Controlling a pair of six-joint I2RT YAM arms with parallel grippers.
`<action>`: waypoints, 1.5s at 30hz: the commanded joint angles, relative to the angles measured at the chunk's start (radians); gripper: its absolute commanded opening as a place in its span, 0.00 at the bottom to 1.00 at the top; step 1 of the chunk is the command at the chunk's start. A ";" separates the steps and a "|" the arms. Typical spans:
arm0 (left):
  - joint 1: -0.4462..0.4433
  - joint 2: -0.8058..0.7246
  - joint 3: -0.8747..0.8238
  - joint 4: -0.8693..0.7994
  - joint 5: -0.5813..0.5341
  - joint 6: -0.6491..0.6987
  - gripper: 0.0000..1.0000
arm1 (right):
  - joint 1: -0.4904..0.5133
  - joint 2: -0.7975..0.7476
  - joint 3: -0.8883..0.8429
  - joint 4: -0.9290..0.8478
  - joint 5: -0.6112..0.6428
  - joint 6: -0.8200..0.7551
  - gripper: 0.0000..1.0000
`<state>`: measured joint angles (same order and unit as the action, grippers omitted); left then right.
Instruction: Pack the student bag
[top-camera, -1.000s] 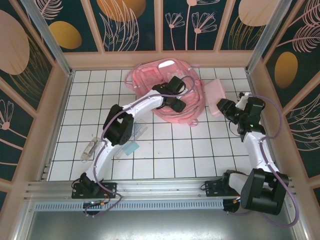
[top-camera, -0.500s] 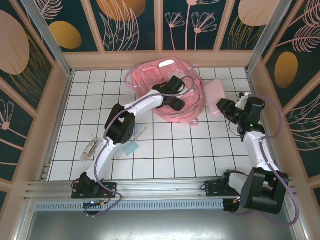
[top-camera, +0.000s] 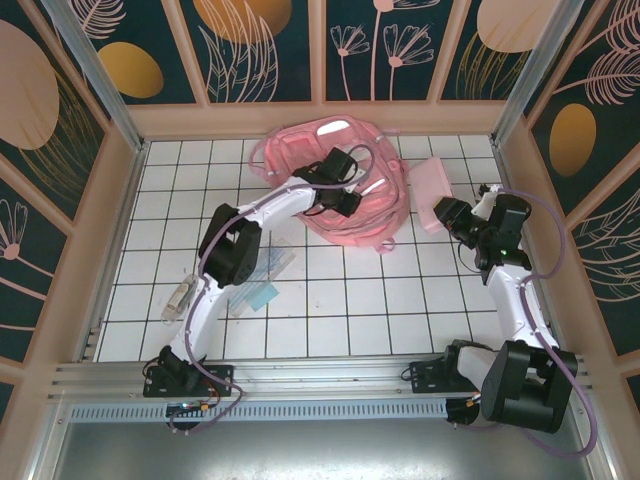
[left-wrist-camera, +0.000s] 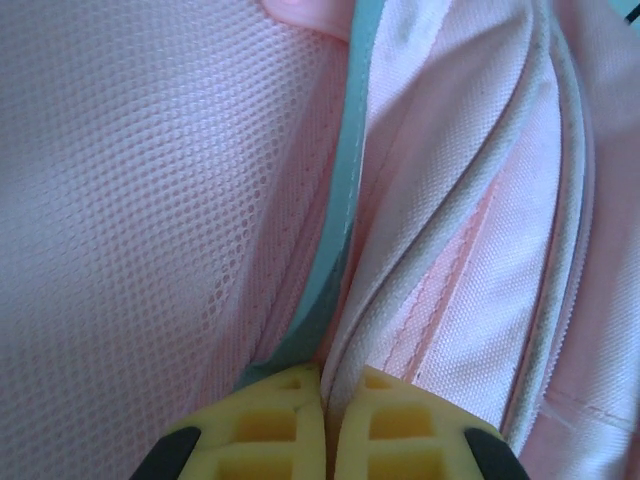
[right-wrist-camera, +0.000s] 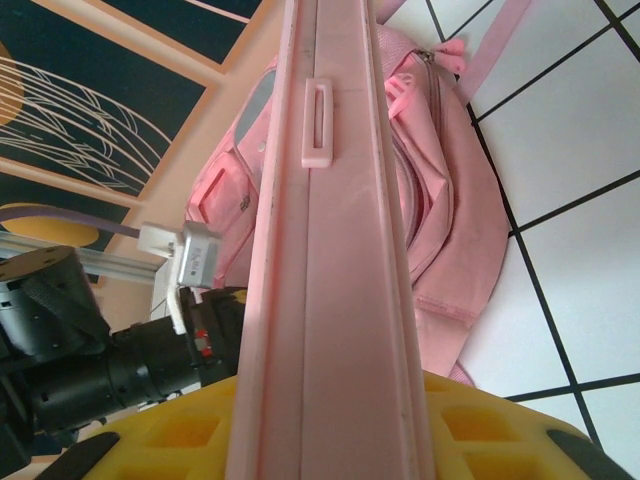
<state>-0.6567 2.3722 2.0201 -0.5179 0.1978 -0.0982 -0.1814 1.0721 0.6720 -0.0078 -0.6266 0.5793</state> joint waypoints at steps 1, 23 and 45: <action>0.063 -0.118 -0.029 0.059 0.044 -0.160 0.00 | 0.008 -0.019 0.018 0.026 -0.012 -0.005 0.00; 0.206 -0.185 0.091 0.286 0.454 -0.495 0.00 | 0.352 0.414 0.113 0.438 0.026 0.196 0.00; 0.206 -0.183 0.009 0.428 0.464 -0.585 0.00 | 0.424 0.644 0.353 0.313 0.067 0.155 0.58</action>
<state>-0.4564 2.2082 1.9965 -0.2272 0.6495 -0.6563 0.2481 1.8816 1.0557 0.4606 -0.6121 0.8692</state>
